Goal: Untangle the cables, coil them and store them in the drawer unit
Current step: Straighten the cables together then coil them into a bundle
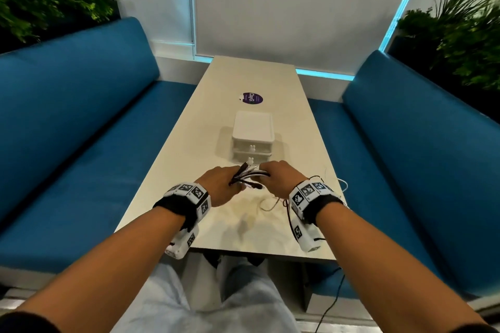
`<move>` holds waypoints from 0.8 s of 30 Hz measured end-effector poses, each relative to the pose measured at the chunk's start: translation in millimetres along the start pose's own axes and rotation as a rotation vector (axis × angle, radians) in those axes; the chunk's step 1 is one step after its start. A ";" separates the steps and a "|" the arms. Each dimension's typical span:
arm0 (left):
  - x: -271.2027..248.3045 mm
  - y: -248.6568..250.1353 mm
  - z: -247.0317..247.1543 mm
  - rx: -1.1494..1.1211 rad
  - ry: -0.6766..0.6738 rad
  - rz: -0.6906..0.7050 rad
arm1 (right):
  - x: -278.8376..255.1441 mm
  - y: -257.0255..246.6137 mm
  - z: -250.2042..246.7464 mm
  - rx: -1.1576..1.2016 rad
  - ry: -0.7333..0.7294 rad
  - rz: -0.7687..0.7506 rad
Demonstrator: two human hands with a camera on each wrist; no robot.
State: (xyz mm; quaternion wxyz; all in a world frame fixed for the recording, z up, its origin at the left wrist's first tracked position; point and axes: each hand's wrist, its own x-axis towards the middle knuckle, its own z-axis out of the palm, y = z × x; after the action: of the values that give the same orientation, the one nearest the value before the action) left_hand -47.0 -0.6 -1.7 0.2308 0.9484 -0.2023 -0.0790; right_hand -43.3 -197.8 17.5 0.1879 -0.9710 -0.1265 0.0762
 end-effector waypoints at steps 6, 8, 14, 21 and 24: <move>6.2 3.9 -5.2 -0.001 0.000 -0.082 | 2.7 -8.5 -4.2 -0.031 0.088 -0.006; 6.9 4.6 -6.2 0.016 -0.030 -0.118 | 1.8 -10.0 -1.8 -0.018 0.063 -0.002; -0.1 19.3 -2.1 0.113 -0.088 -0.095 | -1.9 3.0 8.9 0.019 0.005 0.017; 1.4 24.0 -3.3 0.305 -0.073 -0.119 | -3.3 8.3 13.7 0.009 0.006 0.011; 8.2 18.3 -14.9 0.368 0.031 -0.145 | -1.1 5.3 16.2 0.151 0.068 0.019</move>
State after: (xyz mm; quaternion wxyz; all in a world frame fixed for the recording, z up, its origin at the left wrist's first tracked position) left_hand -42.3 -12.8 19.6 0.0505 0.9878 -0.1408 -0.0427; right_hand -46.4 -197.2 0.7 0.2641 -0.9573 -0.1047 0.0542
